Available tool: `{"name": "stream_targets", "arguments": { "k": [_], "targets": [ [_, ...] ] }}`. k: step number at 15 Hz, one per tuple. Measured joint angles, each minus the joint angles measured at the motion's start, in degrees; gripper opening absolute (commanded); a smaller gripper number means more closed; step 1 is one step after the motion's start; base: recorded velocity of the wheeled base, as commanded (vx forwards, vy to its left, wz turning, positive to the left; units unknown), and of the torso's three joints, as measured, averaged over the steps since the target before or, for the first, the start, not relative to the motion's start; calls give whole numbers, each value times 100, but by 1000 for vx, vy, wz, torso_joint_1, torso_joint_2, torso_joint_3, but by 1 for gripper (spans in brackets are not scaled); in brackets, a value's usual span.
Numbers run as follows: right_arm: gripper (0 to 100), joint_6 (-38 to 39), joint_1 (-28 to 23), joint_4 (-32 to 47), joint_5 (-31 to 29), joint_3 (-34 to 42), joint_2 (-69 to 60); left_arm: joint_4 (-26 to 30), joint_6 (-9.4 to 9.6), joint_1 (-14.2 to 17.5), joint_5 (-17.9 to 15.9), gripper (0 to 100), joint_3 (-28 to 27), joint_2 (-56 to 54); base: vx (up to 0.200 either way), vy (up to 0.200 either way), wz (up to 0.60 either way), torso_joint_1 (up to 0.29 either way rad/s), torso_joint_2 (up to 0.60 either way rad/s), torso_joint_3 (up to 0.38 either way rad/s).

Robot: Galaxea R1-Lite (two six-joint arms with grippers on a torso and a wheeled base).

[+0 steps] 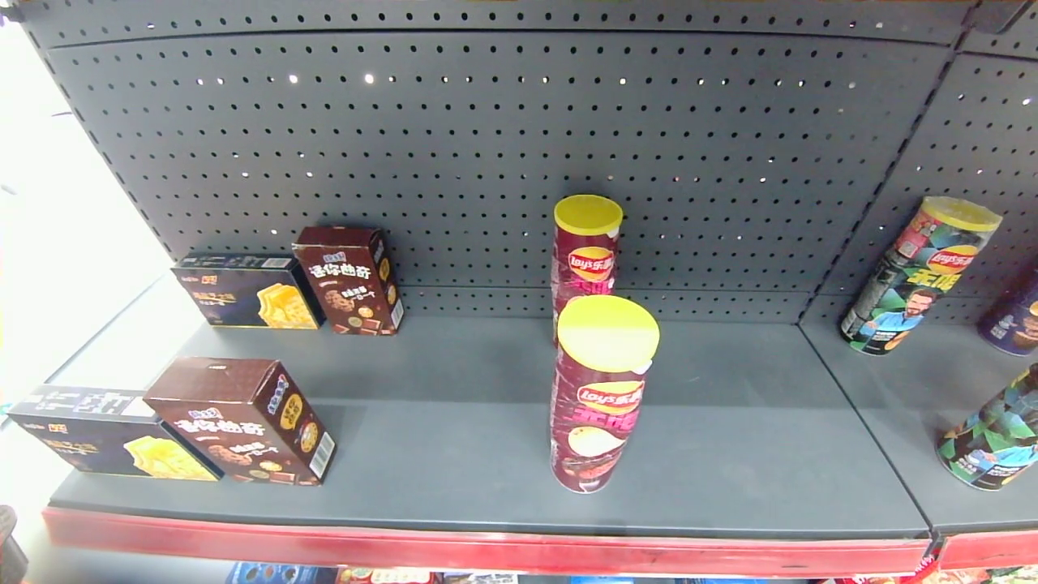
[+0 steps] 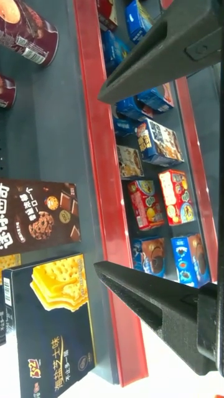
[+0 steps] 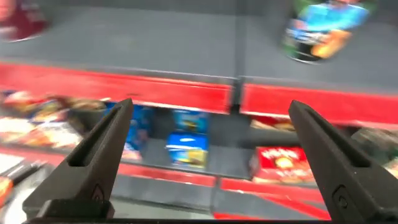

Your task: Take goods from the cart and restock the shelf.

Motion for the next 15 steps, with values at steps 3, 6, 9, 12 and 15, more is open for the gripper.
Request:
{"name": "stream_targets", "arguments": {
  "k": [3, 6, 9, 12, 15],
  "targets": [
    [100, -16, -429, 11, -78, 1, 44, 11, 2, 0, -2, 100, 0, 0, 0, 0, 0, 0, 0, 0],
    [100, 156, -1142, -10, 66, 6, 41, 5, -5, 0, 4, 100, -2, 2, 0, 0, 0, 0, 0, 0],
    [100, 104, -1002, -10, 374, 11, -102, -28, -7, 0, -22, 100, -7, 2, 0, 0, 0, 0, 0, 0],
    [100, 77, -853, -5, 312, 11, -416, -28, 0, 0, 11, 100, 6, 2, 0, 0, 0, 0, 0, 0],
    [100, 17, -825, -7, 323, 11, -518, 16, 88, 5, 725, 100, 13, 2, 0, 0, 0, 0, 0, 0]
  ]
}}
